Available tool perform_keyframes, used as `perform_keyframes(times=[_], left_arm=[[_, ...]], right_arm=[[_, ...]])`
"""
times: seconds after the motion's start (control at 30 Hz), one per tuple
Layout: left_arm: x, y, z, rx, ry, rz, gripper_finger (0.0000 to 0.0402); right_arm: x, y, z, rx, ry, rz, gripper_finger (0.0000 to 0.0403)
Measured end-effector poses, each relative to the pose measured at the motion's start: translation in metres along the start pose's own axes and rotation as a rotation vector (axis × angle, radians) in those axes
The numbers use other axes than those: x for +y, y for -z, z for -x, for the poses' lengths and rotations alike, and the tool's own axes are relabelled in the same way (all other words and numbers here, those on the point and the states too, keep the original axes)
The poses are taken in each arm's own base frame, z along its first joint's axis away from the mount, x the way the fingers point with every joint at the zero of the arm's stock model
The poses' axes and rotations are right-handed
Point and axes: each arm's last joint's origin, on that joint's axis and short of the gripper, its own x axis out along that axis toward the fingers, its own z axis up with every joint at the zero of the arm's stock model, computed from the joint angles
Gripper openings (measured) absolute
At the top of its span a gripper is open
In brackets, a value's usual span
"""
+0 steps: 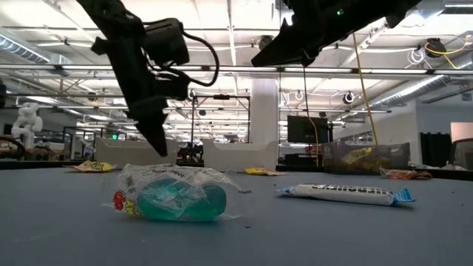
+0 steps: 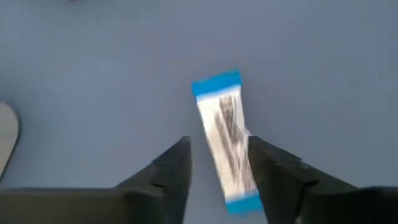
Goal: Sort candy
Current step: Put the white chocolate into the white bin
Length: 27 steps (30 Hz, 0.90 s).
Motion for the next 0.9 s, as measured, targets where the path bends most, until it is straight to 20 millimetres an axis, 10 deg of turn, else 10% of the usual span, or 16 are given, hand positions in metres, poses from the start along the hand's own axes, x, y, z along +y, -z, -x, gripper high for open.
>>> perform_keyframes(times=[0.33, 0.9], left_arm=[[0.001, 0.001, -0.029, 0.073, 0.067, 0.023, 0.0222], [0.010, -0.013, -0.026, 0.027, 0.077, 0.016, 0.0056]], right_arm=[[0.000, 0.001, 0.000, 0.005, 0.000, 0.002, 0.0024], [0.000, 0.001, 0.000, 0.010, 0.000, 0.004, 0.0024]])
